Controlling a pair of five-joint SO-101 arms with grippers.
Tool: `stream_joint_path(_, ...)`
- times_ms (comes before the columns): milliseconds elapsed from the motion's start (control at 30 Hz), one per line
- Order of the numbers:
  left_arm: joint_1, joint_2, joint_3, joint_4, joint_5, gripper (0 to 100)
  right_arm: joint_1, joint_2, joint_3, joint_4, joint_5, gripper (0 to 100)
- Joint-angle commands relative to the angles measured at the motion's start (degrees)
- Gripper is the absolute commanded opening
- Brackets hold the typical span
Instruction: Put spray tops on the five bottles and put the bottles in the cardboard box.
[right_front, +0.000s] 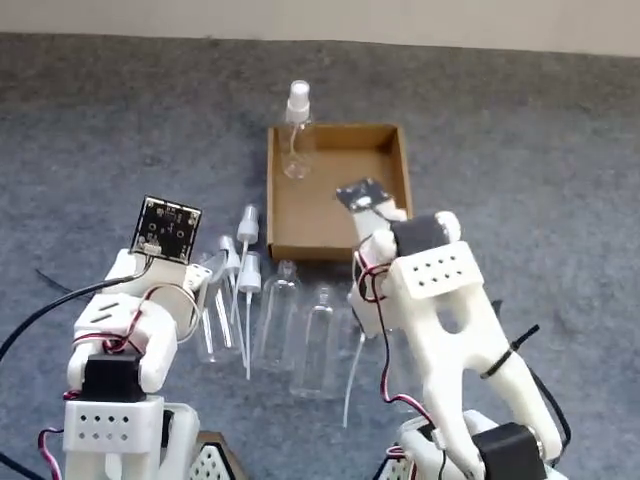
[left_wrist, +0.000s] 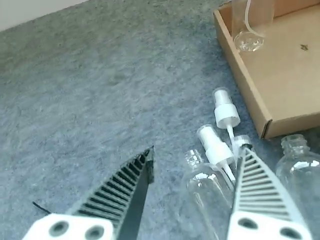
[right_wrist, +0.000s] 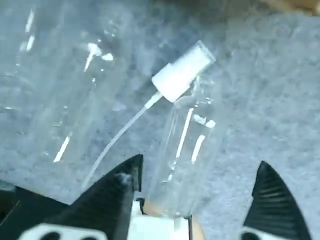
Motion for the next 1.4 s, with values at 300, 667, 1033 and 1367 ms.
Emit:
stream_joint_path(300,7.7,0.2,-0.7,1.9,0.6,24,3.4,3.8,16.5,-19.4,1.8,28.8)
stream_joint_path(667,15.8,0.2,-0.9,1.9,0.6,24,17.3,10.4,16.6,-26.7,9.8,10.0)
stream_joint_path(1033,28.7,27.6,-19.7,8.7,0.6,24,34.2,10.8,9.1,-27.5,15.8,5.5)
stream_joint_path(1367,42.2,58.8,-34.4,2.5,1.0,19,34.9,11.0,8.8,-34.6,20.4,5.5)
